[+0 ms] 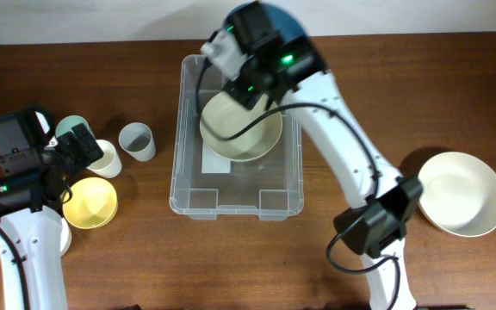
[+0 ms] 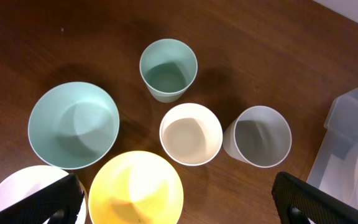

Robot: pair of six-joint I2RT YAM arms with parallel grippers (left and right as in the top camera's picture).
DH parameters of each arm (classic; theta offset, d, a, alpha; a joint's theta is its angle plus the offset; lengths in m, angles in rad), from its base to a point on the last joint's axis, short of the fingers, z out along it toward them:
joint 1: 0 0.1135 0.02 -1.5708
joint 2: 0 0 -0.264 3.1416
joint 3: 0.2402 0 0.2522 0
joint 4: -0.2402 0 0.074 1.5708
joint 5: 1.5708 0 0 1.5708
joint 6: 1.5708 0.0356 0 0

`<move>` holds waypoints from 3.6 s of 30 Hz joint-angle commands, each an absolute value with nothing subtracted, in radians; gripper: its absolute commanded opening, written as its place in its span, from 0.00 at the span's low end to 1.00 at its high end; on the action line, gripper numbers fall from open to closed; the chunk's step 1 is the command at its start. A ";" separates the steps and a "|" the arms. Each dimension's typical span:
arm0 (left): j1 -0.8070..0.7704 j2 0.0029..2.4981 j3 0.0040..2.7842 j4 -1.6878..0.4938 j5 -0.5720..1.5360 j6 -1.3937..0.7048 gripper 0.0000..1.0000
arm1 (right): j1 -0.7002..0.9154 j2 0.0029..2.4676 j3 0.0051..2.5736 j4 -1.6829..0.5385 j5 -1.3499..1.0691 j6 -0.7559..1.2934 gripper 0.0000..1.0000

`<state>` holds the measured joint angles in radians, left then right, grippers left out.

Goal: Pack container
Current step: 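Carry the blue bowl with the right gripper and drop it into the cream bowl, then move the right gripper to the large cream plate and grasp its edge, then lift the cream plate with the right gripper and lay it on the bowls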

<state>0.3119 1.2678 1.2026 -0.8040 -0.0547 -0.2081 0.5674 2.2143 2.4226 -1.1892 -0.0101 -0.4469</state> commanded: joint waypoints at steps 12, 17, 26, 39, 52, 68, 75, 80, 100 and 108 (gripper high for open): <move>0.317 1.268 1.222 -0.802 -0.040 -0.220 1.00 | 0.627 2.234 2.069 -1.081 -0.086 -0.524 0.04; 0.317 1.268 1.222 -0.802 -0.040 -0.220 0.99 | 0.627 2.228 2.080 -1.074 -0.086 -0.524 0.39; 0.317 1.268 1.222 -0.802 -0.041 -0.220 0.99 | 0.577 2.094 2.318 -1.125 0.146 -0.343 0.55; 0.317 1.268 1.222 -0.802 -0.040 -0.220 0.99 | 0.019 2.003 2.318 -1.436 0.344 0.430 0.59; 0.317 1.268 1.222 -0.802 -0.040 -0.220 0.99 | -0.212 2.036 1.710 -1.230 0.323 0.480 0.66; 0.317 1.268 1.222 -0.802 -0.040 -0.220 0.99 | -0.315 2.037 1.370 -0.915 0.326 0.480 0.64; 0.317 1.268 1.222 -0.802 -0.040 -0.220 0.99 | -0.314 2.038 1.359 -0.899 0.323 0.480 0.34; 0.317 1.268 1.222 -0.802 -0.040 -0.220 1.00 | -0.313 2.037 1.361 -0.892 0.323 0.480 0.04; 0.317 1.268 1.222 -0.802 -0.040 -0.220 0.99 | 0.199 1.909 2.130 -1.089 -0.101 -0.410 0.04; 0.317 1.268 1.222 -0.805 -0.040 -0.220 0.99 | 0.516 1.987 2.141 -1.083 -0.098 -0.625 0.04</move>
<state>0.3119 1.2682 1.2026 -0.8047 -0.0544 -0.2081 0.4587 1.9285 2.1387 -1.0809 -0.0933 -0.5156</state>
